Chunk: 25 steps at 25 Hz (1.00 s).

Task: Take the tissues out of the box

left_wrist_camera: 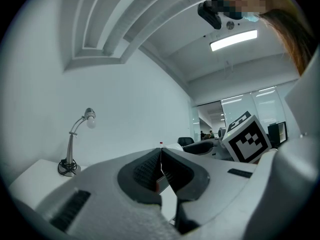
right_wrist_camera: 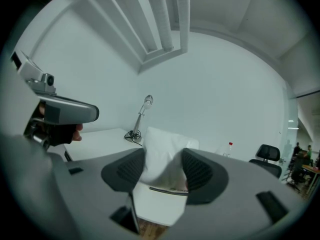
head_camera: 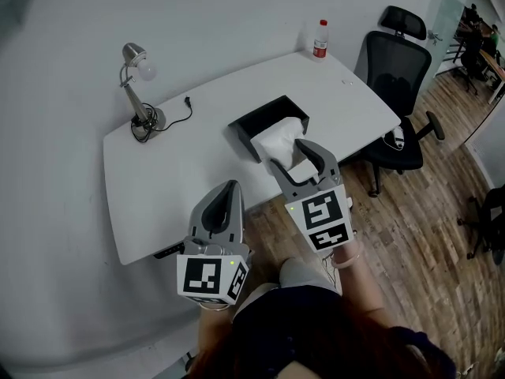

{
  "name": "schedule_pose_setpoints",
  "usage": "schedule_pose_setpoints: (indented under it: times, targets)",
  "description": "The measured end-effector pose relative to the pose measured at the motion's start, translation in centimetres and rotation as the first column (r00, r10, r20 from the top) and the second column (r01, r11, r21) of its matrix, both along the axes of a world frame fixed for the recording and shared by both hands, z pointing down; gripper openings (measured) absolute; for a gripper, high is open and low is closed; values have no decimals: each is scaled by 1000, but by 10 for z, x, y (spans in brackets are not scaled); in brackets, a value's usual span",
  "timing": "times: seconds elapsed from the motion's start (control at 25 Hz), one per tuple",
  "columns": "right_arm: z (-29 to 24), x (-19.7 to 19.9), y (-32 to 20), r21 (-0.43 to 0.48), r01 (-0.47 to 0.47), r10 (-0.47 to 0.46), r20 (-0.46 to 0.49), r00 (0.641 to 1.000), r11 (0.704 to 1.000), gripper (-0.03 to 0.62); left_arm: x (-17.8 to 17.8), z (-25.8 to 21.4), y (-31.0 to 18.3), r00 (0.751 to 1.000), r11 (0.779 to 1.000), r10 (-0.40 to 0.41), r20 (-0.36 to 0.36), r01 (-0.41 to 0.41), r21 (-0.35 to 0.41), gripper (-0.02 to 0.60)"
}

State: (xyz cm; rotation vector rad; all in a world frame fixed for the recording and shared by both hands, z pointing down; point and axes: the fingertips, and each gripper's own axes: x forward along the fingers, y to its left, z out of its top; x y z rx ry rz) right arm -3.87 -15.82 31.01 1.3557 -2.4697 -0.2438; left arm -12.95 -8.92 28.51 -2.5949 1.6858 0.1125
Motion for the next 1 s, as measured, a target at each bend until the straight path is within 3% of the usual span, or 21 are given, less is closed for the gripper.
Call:
schedule_pose_setpoints:
  times: [0.44,1.0]
  targets:
    - [0,2,21,16,20,-20,-12,1000,1000,250,6,2,6,1000,1000,1,-4,-1,-1,25]
    - [-9,31,51,37,66,-66,-1,998,997,247,42,2,30,1000,1000,-16,6,16,-8,25]
